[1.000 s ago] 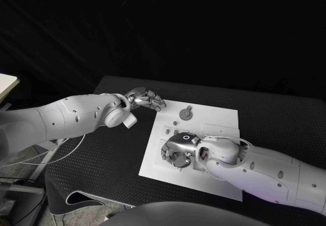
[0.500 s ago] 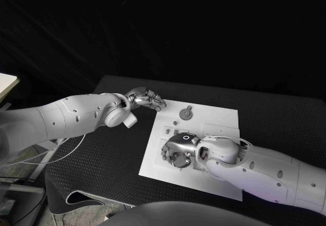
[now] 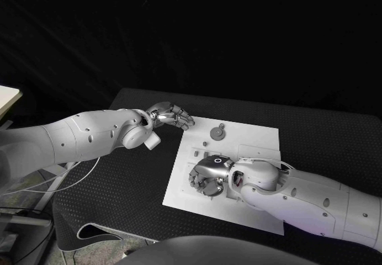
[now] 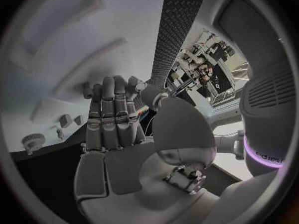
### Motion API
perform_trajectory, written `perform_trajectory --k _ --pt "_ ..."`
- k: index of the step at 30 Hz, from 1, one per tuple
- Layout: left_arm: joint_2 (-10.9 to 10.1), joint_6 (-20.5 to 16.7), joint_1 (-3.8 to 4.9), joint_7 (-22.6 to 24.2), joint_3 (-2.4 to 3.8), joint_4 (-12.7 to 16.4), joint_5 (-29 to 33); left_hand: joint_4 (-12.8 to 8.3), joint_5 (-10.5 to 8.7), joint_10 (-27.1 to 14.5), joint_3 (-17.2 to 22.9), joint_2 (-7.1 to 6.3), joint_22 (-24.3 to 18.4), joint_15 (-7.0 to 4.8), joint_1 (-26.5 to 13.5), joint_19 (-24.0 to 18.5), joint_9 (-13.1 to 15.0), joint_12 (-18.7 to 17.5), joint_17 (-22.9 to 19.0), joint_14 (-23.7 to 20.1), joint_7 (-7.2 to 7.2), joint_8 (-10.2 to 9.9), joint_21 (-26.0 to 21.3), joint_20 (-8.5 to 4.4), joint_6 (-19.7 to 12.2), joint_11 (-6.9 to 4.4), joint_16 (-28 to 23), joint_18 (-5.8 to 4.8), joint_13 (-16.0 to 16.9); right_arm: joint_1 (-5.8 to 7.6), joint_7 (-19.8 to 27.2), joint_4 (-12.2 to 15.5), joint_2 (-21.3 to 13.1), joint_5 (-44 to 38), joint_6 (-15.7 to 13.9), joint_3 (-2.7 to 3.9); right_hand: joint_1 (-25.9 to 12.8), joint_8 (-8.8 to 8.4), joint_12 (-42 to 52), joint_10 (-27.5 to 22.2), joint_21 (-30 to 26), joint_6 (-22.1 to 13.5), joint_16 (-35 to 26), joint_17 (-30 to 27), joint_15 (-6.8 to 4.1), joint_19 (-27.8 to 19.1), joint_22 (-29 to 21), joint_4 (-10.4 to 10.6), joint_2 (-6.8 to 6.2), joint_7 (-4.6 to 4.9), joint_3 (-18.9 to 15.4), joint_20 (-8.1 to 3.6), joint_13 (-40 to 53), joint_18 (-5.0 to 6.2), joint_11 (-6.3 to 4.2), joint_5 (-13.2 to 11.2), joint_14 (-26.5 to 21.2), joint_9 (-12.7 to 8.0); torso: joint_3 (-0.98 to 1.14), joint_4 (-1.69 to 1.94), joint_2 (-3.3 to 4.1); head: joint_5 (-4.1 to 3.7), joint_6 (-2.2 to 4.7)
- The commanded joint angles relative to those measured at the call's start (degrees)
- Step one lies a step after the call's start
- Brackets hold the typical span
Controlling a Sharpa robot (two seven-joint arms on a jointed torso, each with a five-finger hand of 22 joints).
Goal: Assemble the parts on the task board
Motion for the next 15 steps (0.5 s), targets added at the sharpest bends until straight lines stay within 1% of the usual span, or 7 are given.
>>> perform_trajectory --k 1,3,7,13,15 --pt "0.1 0.8 0.06 0.4 0.03 0.0 -0.1 0.1 -0.28 -0.1 0.1 0.18 -0.1 0.16 -0.5 -0.4 0.0 0.2 0.1 -0.2 1.63 0.4 0.4 -0.01 -0.4 0.11 -0.3 -0.02 -0.1 -0.09 -2.0 -0.6 -0.4 -0.1 2.6 -0.17 -0.6 -0.66 -0.3 -0.6 -0.2 -0.8 -0.4 -0.1 0.09 -0.5 1.3 0.0 -0.6 0.15 -0.5 0.1 0.1 -0.74 0.12 0.0 -0.5 -0.4 0.02 -0.02 0.01 0.0 -0.09" --pt "0.2 0.8 0.06 0.4 0.03 0.0 -0.1 0.1 -0.28 -0.1 0.1 0.19 -0.1 0.16 -0.5 -0.4 0.0 0.2 0.1 -0.2 1.63 0.4 0.4 0.0 -0.4 0.11 -0.3 -0.02 -0.1 -0.09 -2.0 -0.5 -0.4 0.2 2.6 -0.17 -0.9 -1.17 -0.8 -1.1 -0.4 -1.5 -0.6 -0.1 0.21 -0.8 1.3 0.0 -1.0 0.58 -0.5 0.14 0.0 -0.78 0.41 0.0 -0.7 -0.6 0.04 -0.01 -0.01 0.07 -0.19" --pt "0.2 0.8 0.06 0.4 0.03 0.0 -0.1 0.1 -0.28 -0.1 0.1 0.2 -0.1 0.16 -0.5 -0.4 0.0 0.2 0.1 -0.2 1.63 0.4 0.4 0.0 -0.4 0.11 -0.3 -0.02 -0.1 -0.09 -1.9 -0.5 -0.4 0.5 1.6 -0.18 -1.3 -2.12 -1.9 -2.7 -0.4 -2.9 -0.8 0.0 0.29 -0.9 1.4 0.1 -1.72 1.24 -0.5 0.18 -0.2 -0.77 1.17 0.0 -0.8 -1.0 0.07 0.0 0.01 0.06 -0.24" --pt "0.2 0.8 0.06 0.4 0.03 -0.1 -0.1 0.1 -0.28 -0.1 0.1 0.19 -0.1 0.16 -0.5 -0.4 0.0 0.2 0.1 -0.2 1.63 0.4 0.4 0.0 -0.4 0.11 -0.3 -0.02 -0.1 -0.09 -2.2 -0.6 -0.5 0.8 0.2 -0.18 -1.2 -3.12 -3.4 -5.1 -0.3 -4.5 -0.9 0.1 0.36 -1.1 1.4 0.1 -2.58 1.97 -0.6 0.21 -0.8 -0.78 2.33 0.0 -0.9 -1.5 0.09 -0.04 0.01 0.05 -0.21" --pt "0.2 0.8 0.06 0.4 0.03 -0.1 -0.1 0.1 -0.28 -0.1 0.1 0.19 -0.1 0.16 -0.5 -0.4 0.0 0.2 0.1 -0.2 1.63 0.4 0.4 -0.01 -0.4 0.11 -0.3 -0.02 -0.1 -0.09 -2.2 -0.6 -0.5 0.8 0.0 -0.18 -1.3 -3.21 -3.5 -5.2 -0.3 -4.6 -0.9 0.1 0.39 -1.2 1.4 0.1 -2.81 2.03 -0.6 0.22 -0.8 -0.8 2.41 0.0 -0.9 -1.6 0.08 -0.01 0.01 0.04 -0.19"
